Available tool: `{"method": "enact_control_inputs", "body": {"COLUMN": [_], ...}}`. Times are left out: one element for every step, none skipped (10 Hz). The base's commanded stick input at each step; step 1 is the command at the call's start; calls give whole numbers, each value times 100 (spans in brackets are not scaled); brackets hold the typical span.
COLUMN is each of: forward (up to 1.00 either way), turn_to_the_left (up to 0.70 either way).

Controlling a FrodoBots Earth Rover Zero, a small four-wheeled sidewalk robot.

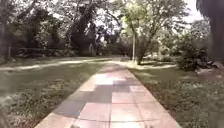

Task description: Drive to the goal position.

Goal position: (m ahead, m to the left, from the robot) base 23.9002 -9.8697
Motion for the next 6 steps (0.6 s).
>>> {"method": "enact_control_inputs", "body": {"forward": [100, 100, 100, 100, 100, 73], "turn_to_the_left": [0, 0, 0, 0, 0, 0]}}
